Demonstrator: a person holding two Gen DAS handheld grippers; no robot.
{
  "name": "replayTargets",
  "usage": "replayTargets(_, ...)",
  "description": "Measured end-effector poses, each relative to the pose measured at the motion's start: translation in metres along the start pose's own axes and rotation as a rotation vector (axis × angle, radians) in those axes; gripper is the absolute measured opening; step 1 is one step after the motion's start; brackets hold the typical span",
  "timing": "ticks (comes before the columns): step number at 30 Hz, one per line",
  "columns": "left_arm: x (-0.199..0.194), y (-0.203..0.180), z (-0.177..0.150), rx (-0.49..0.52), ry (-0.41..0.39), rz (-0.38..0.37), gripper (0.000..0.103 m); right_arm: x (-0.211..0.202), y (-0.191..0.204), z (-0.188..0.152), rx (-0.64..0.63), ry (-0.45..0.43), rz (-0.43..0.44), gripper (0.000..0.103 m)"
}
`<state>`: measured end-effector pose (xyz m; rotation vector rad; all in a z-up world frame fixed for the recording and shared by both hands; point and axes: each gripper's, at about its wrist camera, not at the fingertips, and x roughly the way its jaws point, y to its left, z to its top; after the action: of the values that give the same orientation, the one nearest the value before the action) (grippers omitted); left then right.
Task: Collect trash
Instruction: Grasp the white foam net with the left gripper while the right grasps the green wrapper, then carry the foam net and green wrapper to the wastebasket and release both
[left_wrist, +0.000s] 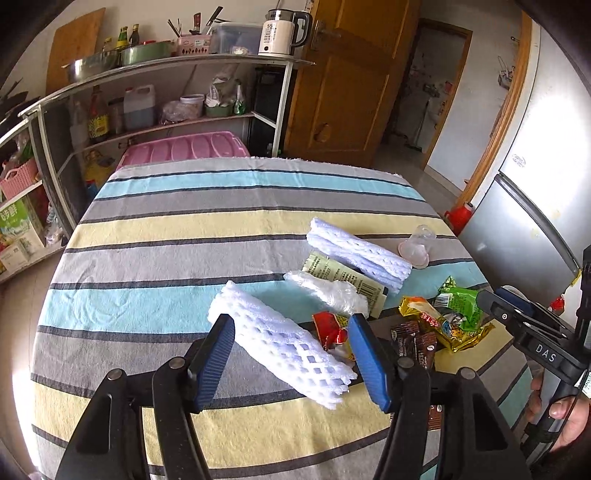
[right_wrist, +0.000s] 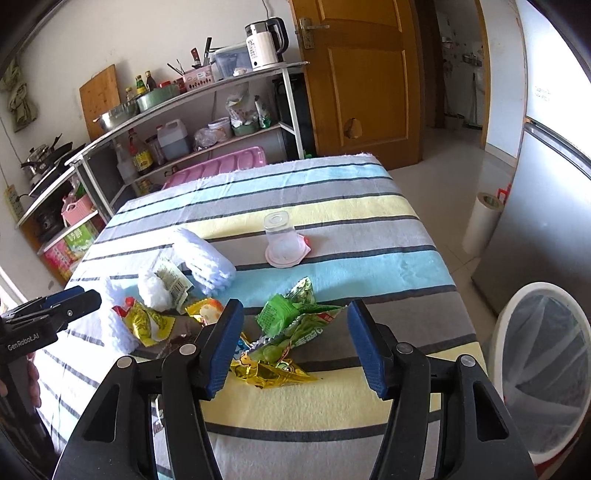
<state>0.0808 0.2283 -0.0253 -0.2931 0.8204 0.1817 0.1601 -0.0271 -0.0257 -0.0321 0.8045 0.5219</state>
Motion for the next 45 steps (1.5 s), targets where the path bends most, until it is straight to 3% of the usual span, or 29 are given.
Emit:
replayTargets(13,0.036,0.020,-0.005,-0.127,0.104,0.029,0.071,0.026,-0.003,0.002,-0.024,0.073,-0.086,0.060)
replayTargets(17,0.036,0.024,-0.005,-0.157,0.101,0.057,0.071,0.028,-0.006,0.002,-0.007,0.083,-0.072,0.059)
replayTargets(19,0.036,0.024,-0.006,-0.162,0.099,0.058,0.070,0.029,-0.008,0.000,0.001,0.089,-0.058,0.054)
replayTargets(21,0.036,0.022,-0.007,-0.160,0.098,0.050,0.066,0.031,-0.009,-0.001,0.007,0.101,-0.042,0.042)
replayTargets(28,0.041,0.017,-0.003,-0.148,0.088,0.037,0.041,0.029,-0.009,-0.003,0.021,0.095,-0.012,0.037)
replayTargets(32,0.040,0.014,-0.001,-0.135,0.076,0.033,0.032,0.026,-0.012,-0.003,0.044,0.076,0.005,0.036)
replayTargets(38,0.031,0.012,0.002,-0.116,0.047,0.021,0.026,0.019,-0.013,0.000,0.053,0.045,0.019,0.034)
replayTargets(45,0.013,0.005,0.010,-0.093,-0.003,0.009,0.025,0.010,-0.017,0.002,0.065,0.008,0.025,0.033)
